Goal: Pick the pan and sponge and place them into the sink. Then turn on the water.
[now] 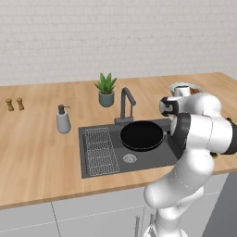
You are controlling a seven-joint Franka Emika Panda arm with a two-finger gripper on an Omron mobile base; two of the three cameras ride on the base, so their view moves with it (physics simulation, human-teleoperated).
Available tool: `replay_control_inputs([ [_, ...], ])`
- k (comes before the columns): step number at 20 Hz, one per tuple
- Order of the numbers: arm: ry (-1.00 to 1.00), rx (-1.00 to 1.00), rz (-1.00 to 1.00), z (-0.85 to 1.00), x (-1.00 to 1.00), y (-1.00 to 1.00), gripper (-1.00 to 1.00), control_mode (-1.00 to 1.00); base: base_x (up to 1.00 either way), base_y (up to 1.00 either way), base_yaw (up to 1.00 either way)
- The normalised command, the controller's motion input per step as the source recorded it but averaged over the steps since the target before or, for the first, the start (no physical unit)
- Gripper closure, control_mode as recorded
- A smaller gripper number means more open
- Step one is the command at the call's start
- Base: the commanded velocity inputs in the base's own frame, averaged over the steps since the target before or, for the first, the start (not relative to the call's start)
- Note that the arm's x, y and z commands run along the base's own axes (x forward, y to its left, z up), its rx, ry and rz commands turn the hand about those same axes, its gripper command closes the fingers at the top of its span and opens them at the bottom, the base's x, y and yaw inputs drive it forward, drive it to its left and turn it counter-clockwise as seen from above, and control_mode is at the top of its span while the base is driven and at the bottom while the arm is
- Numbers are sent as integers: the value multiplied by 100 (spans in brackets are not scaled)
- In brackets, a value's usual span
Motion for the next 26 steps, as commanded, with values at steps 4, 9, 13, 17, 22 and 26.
replay_control_inputs([
  [4,-2,0,0,-10,0,0,100,-100,0,0,0],
  [9,-3,0,0,-31,0,6,100,-100,0,0,0],
  [13,-4,0,0,-40,0,11,100,-100,0,0,0],
  [17,0,-4,0,-47,0,17,100,-100,0,0,0],
  [22,0,-5,0,-43,0,5,100,-100,0,0,0],
  [26,0,-3,0,-32,3,0,100,-100,0,0,0],
])
